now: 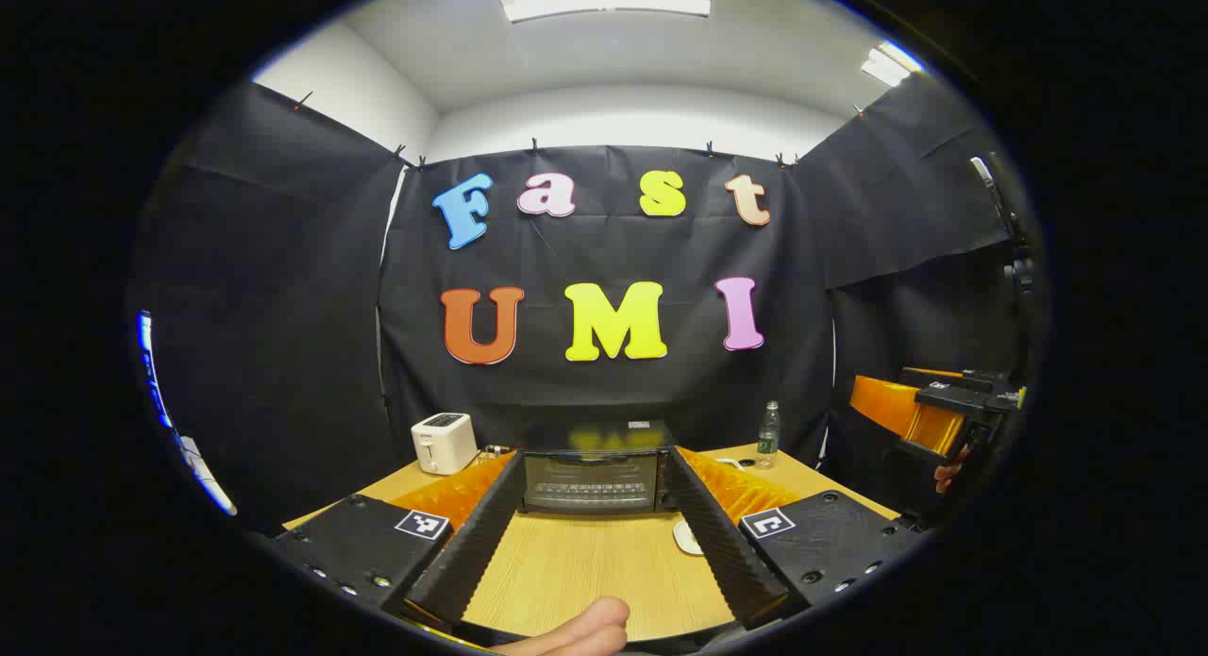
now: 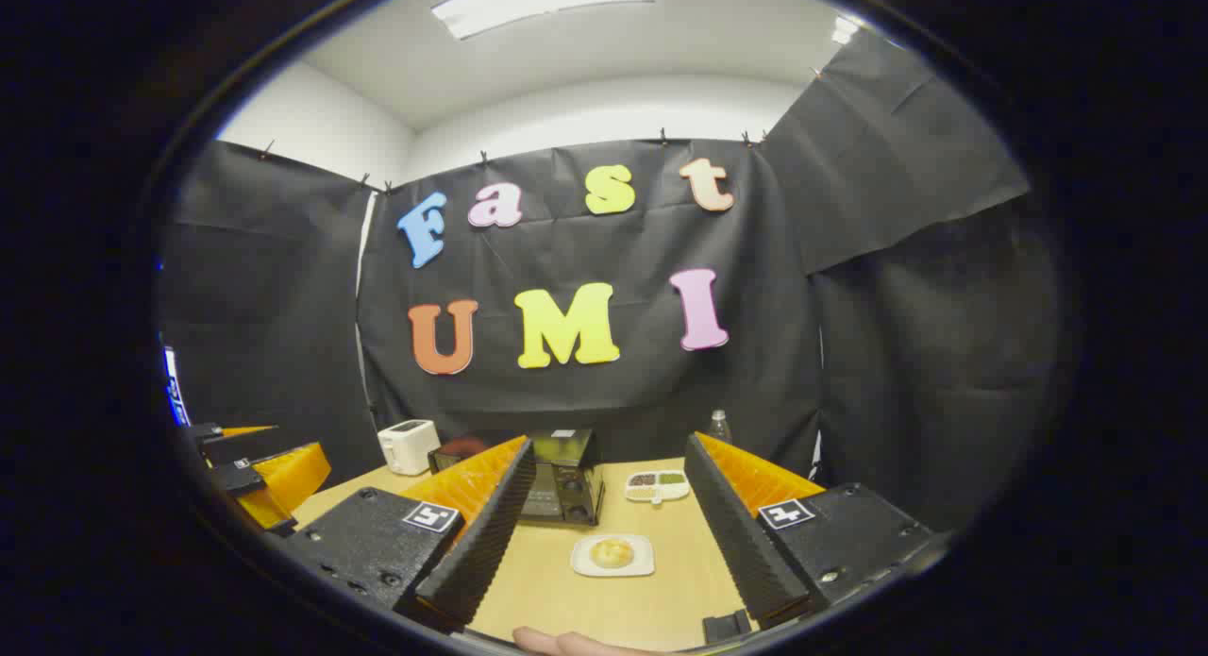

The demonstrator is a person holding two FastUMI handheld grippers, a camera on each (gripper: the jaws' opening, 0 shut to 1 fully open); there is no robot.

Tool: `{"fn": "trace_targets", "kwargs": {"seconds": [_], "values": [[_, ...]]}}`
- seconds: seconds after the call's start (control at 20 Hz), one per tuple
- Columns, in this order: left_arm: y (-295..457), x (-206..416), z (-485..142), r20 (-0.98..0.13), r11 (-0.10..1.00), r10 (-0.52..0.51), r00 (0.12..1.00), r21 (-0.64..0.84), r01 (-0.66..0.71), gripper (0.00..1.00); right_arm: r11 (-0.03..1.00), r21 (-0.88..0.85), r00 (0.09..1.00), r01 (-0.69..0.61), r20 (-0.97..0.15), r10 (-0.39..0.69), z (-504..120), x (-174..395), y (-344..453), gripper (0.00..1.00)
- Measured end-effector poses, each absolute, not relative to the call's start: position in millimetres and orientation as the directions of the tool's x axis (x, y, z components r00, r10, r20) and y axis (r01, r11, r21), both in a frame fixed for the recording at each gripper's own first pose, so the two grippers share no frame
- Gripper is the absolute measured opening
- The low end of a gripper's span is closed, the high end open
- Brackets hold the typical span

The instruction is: Open the electric oven with the left hand, put the food in, and close the electric oven.

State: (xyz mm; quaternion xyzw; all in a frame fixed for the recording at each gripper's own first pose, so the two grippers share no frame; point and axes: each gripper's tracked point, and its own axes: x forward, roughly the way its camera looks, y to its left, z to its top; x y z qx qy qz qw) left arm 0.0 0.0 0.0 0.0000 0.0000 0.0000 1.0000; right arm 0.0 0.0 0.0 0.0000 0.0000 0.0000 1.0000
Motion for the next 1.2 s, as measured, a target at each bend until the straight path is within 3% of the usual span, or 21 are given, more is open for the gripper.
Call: {"fn": "trace_targets", "kwargs": {"seconds": [0.3,0.35,0.4,0.5,0.75,1.0,1.2], "values": [[5,2,-5,-0.016,1.0,0.007,1.0,-0.03,-0.007,0.96,1.0,-0.006,1.0,-0.024,0.013,0.024,1,-1,7,0.96],[8,4,-6,-0.017,0.999,0.01,1.0,-0.034,-0.01,1.0,1.0,-0.003,1.0,-0.023,0.011,0.023,1,0,6,0.96],[10,5,-7,-0.017,0.999,0.013,1.0,-0.036,-0.013,0.96,1.0,0.002,1.0,-0.023,0.01,0.023,-2,1,6,0.96],[16,6,-9,-0.015,0.999,0.023,1.0,-0.039,-0.023,1.0,1.0,0.007,1.0,-0.027,0.011,0.027,-4,4,7,0.96],[27,23,-6,0.002,0.999,0.047,0.999,-0.006,-0.047,0.96,0.998,0.021,0.998,-0.061,0.02,0.061,-12,9,12,0.96],[30,73,-8,-0.006,0.999,0.052,0.999,-0.005,-0.052,0.96,0.999,0.038,0.999,-0.037,0.035,0.036,-19,19,-8,0.96],[20,143,-24,-0.041,0.999,-0.018,0.999,-0.032,0.016,0.96,0.995,0.064,0.996,-0.074,0.045,0.072,-27,26,-14,0.96]]}}
